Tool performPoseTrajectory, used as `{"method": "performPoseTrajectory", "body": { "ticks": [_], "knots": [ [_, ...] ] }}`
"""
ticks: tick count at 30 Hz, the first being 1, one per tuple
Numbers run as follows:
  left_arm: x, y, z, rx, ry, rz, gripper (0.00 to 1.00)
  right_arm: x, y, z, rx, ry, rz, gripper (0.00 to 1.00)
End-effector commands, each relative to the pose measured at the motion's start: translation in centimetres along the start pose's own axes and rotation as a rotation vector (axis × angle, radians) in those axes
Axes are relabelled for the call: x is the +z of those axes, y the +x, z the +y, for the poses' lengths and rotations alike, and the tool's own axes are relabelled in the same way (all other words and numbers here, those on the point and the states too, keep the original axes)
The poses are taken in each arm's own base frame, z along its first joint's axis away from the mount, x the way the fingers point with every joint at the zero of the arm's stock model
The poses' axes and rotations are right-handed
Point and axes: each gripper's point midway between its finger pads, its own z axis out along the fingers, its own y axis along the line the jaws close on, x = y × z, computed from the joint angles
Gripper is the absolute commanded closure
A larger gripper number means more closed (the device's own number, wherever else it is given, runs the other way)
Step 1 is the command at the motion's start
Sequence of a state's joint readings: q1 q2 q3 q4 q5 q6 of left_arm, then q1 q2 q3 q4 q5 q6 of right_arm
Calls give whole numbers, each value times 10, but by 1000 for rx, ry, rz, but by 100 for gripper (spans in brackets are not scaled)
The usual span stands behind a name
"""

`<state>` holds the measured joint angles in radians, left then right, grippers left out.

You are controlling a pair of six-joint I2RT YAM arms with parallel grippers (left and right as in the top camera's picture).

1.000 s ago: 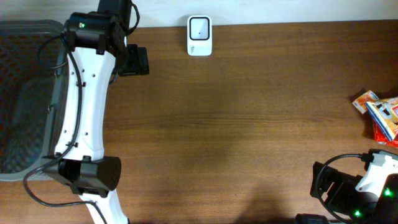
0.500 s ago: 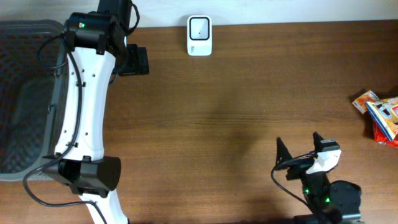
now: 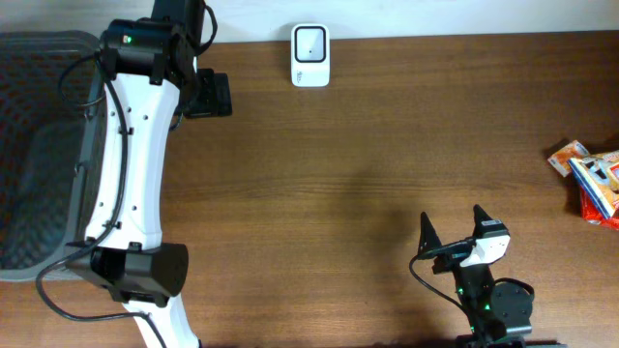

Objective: Scan the item barcode

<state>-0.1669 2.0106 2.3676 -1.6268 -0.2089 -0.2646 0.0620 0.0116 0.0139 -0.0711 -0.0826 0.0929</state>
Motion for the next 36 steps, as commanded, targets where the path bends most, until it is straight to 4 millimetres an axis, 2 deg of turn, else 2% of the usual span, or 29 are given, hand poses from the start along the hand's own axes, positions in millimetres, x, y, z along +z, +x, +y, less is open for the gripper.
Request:
{"method": "performPoseTrajectory", "body": {
  "ticks": [1, 27, 29, 31, 34, 36],
  "knots": [
    [-2, -1, 0, 1, 5, -8, 1, 0, 3, 0, -8, 3, 4, 2],
    [-5, -1, 1, 0, 7, -14, 1, 0, 3, 0, -8, 3, 3, 2],
    [-15, -1, 3, -5, 13, -37, 1, 0, 3, 0, -8, 3, 3, 2],
    [-39, 4, 10, -15, 25, -83, 1, 0, 3, 0, -8, 3, 3, 2],
    [-92, 9, 18, -126, 99, -216, 1, 0, 3, 0, -8, 3, 3, 2],
    [-106, 18, 23, -131, 105, -239, 1, 0, 3, 0, -8, 3, 3, 2]
  ]
}}
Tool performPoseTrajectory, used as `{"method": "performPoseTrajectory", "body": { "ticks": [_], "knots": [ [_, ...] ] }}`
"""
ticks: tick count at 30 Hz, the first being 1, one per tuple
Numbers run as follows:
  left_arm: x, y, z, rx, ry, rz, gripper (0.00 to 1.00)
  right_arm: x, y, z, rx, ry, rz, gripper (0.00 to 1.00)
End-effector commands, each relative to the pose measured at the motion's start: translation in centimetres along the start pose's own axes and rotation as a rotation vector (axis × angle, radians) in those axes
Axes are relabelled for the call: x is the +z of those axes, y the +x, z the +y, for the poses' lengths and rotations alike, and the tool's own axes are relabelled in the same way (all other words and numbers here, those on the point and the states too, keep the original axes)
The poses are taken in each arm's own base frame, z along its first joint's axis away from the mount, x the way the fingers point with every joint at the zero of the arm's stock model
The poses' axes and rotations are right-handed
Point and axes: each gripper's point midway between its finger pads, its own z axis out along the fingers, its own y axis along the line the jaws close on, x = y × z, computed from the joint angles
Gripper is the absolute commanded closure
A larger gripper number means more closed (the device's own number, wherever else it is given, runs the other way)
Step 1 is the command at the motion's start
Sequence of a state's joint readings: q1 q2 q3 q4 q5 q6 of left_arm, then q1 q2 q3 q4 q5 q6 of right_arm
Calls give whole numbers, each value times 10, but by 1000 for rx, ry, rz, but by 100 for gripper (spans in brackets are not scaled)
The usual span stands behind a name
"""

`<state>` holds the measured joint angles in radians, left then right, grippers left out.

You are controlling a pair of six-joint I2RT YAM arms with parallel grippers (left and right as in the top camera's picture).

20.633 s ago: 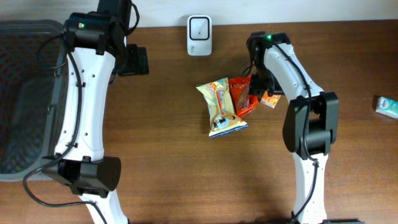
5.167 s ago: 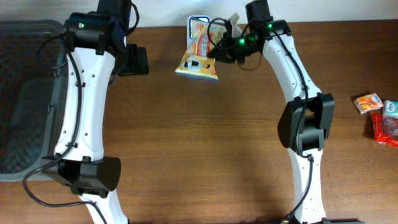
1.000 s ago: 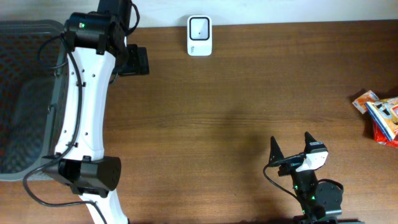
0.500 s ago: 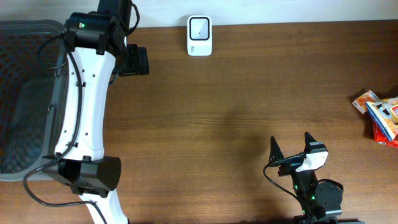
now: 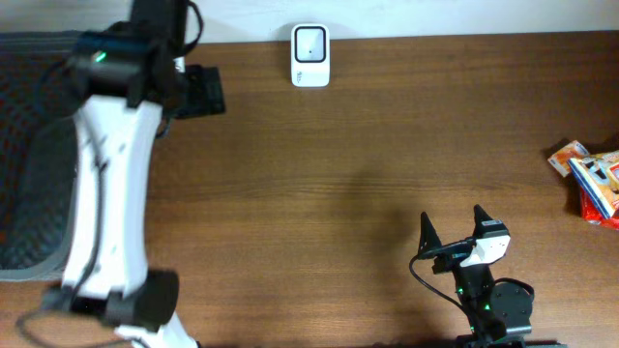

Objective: Scan the item barcode

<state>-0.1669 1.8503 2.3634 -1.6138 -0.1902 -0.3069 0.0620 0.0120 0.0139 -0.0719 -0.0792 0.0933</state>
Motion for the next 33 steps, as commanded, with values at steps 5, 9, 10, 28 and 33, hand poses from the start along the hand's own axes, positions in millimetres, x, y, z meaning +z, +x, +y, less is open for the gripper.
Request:
{"method": "performPoseTrajectory", "body": {
  "ticks": [5, 9, 10, 28, 33],
  "knots": [
    [-25, 50, 12, -66, 106, -165, 1, 0, 3, 1, -9, -1, 2, 2],
    [10, 105, -7, 64, 265, -318, 1, 0, 3, 1, -9, -1, 2, 2],
    [15, 116, -5, 60, 275, -353, 1, 0, 3, 1, -9, -1, 2, 1],
    [36, 189, 40, -40, 332, -996, 1, 0, 3, 1, -9, -1, 2, 1],
    [55, 183, 49, -84, 302, -1090, 1, 0, 3, 1, -9, -1, 2, 1]
  ]
}}
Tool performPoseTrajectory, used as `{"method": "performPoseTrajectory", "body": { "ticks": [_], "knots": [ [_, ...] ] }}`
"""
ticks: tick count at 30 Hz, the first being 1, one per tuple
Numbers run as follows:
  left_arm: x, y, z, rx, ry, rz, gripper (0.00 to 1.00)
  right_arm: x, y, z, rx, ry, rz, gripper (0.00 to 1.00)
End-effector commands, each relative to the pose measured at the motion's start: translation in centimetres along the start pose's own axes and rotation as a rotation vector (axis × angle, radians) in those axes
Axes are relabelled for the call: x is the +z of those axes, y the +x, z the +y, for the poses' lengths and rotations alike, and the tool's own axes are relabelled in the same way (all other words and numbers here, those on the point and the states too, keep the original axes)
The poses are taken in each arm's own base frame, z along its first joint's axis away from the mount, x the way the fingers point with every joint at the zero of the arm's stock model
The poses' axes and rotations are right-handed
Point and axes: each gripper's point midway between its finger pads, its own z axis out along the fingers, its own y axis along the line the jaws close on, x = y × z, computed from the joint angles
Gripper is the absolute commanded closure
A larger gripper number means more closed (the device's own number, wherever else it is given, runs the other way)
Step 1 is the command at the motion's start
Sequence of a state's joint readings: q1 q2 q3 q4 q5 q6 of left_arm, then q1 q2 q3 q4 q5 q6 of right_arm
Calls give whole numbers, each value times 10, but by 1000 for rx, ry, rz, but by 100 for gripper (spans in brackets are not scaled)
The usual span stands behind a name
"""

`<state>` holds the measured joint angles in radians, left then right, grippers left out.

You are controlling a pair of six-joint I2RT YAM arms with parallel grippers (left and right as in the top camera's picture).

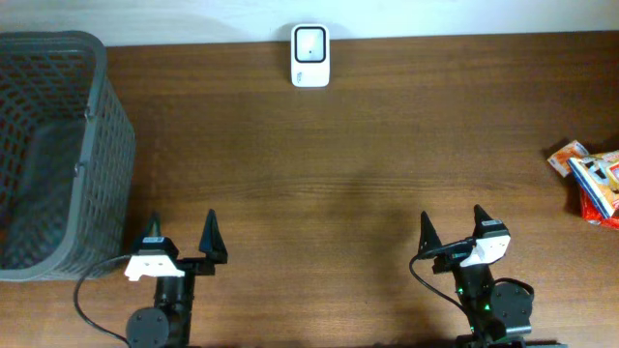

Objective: Scan the item barcode

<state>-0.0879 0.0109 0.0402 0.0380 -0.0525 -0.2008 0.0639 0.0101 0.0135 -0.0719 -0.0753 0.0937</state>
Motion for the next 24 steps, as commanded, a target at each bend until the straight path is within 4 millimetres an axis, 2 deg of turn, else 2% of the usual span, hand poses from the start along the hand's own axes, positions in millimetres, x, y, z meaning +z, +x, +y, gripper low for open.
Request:
{"method": "performPoseTrajectory", "body": {
  "ticks": [1, 2, 5, 9, 13, 24],
  "knots": [
    [1, 11, 11, 20, -39, 15, 1, 0, 3, 1, -9, -2, 4, 1],
    [1, 14, 15, 21, -54, 26, 1, 0, 3, 1, -9, -2, 4, 1],
    [-2, 39, 28, 27, -105, 129, 1, 0, 3, 1, -9, -2, 4, 2],
    [-2, 38, 30, 30, -113, 127, 1, 0, 3, 1, -9, -2, 4, 2],
    [-2, 40, 24, 151, -71, 142, 1, 0, 3, 1, -9, -2, 4, 2],
    [-2, 41, 24, 184, -67, 145, 1, 0, 3, 1, -9, -2, 4, 2]
  ]
}}
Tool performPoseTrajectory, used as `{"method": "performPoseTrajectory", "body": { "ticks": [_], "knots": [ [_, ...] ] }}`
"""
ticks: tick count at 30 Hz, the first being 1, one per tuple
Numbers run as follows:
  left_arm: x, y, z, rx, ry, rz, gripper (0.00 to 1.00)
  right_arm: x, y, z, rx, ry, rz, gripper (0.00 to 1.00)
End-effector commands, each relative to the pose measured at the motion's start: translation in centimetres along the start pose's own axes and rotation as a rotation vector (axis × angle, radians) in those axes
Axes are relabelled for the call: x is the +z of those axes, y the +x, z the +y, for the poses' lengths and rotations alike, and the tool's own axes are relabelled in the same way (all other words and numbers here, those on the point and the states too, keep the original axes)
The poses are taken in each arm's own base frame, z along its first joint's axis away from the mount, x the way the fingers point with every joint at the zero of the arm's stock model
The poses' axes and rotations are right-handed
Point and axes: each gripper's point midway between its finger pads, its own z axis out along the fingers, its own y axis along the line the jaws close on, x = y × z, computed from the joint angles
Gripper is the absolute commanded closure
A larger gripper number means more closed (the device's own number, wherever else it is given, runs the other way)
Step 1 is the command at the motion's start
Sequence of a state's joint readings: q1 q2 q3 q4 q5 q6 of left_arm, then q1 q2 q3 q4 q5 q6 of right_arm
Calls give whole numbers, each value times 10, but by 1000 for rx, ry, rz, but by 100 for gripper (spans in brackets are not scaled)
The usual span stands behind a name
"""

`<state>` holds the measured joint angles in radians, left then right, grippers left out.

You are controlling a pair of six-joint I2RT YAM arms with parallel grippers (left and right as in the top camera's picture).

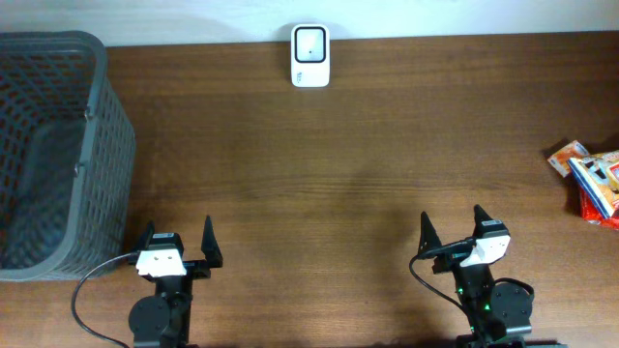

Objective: Scan the item barcode

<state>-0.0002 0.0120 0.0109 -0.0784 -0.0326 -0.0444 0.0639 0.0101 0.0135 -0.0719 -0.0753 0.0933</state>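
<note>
A white barcode scanner (310, 56) stands at the back edge of the brown table, near the middle. Colourful packaged items (590, 179) lie at the far right edge, partly cut off by the frame. My left gripper (176, 240) rests near the front left, open, with nothing between its fingers. Near the front right my right gripper (453, 225) is open and holds nothing either. Both are far from the scanner and the items.
A dark grey mesh basket (85, 116) stands at the left edge of the table, just behind and left of the left gripper. Cables trail from both arm bases at the front edge.
My left gripper has shifted slightly and straightened; its fingers now point straight back. The right arm, scanner, items and basket have not moved.
The left arm first reached far back, over the basket's right rim, its gripper near the scanner's left. It then swung a little further left. By 0.8 s ago it sat folded at the front left, gripper open, where it remains. The right arm stayed still throughout.
</note>
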Motion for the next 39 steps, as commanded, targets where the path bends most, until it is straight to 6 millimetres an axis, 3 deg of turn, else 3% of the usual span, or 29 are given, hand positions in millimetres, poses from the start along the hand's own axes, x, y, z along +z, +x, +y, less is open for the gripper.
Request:
{"method": "performPoseTrajectory", "body": {
  "ticks": [1, 6, 39],
  "knots": [
    [0, 2, -4, 24, 25, 5, 1, 0, 3, 1, -8, -2, 4, 2],
    [-1, 2, -15, 69, 70, 5, 1, 0, 3, 1, -8, -2, 4, 2],
    [0, 1, -6, -3, 27, 2, 1, 0, 3, 1, -8, -2, 4, 2]
  ]
}}
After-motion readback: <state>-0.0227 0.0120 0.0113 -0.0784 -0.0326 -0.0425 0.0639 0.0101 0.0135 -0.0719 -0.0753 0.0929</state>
